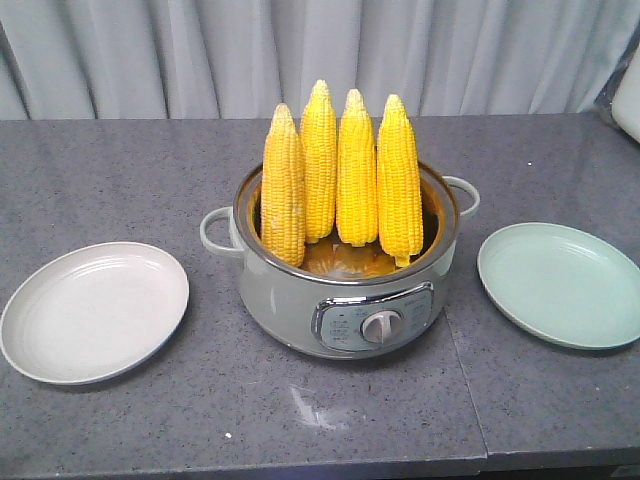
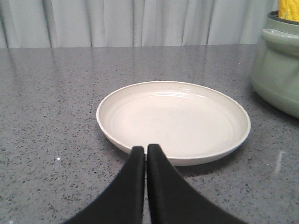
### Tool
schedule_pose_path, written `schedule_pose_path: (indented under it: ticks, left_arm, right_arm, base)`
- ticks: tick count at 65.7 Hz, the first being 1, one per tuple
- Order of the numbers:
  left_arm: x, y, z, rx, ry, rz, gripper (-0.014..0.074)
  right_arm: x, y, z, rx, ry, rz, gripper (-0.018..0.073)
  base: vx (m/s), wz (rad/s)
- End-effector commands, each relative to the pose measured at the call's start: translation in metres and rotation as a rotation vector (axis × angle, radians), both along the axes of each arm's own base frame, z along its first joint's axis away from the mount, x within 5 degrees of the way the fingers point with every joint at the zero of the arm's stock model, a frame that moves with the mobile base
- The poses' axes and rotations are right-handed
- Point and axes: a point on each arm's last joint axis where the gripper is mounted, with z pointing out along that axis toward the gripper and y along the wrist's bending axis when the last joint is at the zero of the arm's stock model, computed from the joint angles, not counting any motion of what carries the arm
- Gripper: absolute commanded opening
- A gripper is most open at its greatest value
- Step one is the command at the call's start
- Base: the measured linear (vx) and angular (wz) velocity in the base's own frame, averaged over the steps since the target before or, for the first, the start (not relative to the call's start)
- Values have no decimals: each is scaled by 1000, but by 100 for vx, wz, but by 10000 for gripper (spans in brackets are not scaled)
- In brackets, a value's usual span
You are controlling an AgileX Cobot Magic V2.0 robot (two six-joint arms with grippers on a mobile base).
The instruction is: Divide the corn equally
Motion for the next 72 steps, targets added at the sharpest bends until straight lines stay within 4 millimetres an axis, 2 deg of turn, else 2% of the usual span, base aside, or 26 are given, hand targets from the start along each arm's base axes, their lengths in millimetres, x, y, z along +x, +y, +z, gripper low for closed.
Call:
schedule_pose_path:
  ticks: [1, 44, 53, 59, 63, 67, 72]
  left_arm:
    - [0, 0, -3, -16, -66, 6, -6]
    - [0, 0, -3, -16, -66, 6, -6]
    - [0, 0, -2, -13, -74, 6, -6]
    - [0, 0, 9, -92, -152, 12, -6]
    - [-2, 1, 23, -93, -255, 15, -6]
    - [-5, 2, 46, -87, -413, 21, -6]
    - [-10, 4, 80, -65, -569, 30, -6]
  right_arm:
    - [0, 0, 2, -9, -67, -6, -9]
    - [0, 0, 2, -9, -68, -6, -9]
    - [-1, -1, 7, 16, -115, -5, -9]
    - [-4, -1, 21, 40, -194, -5, -9]
    - [-6, -1, 40, -4, -234, -11, -9]
    - [-8, -1, 64, -46, -278, -20, -9]
    - [0, 0, 95, -81, -294, -29, -9]
  base:
    - [0, 0]
    - [0, 0]
    - [0, 0]
    - [0, 0]
    - [0, 0]
    - [0, 0]
    - [0, 0]
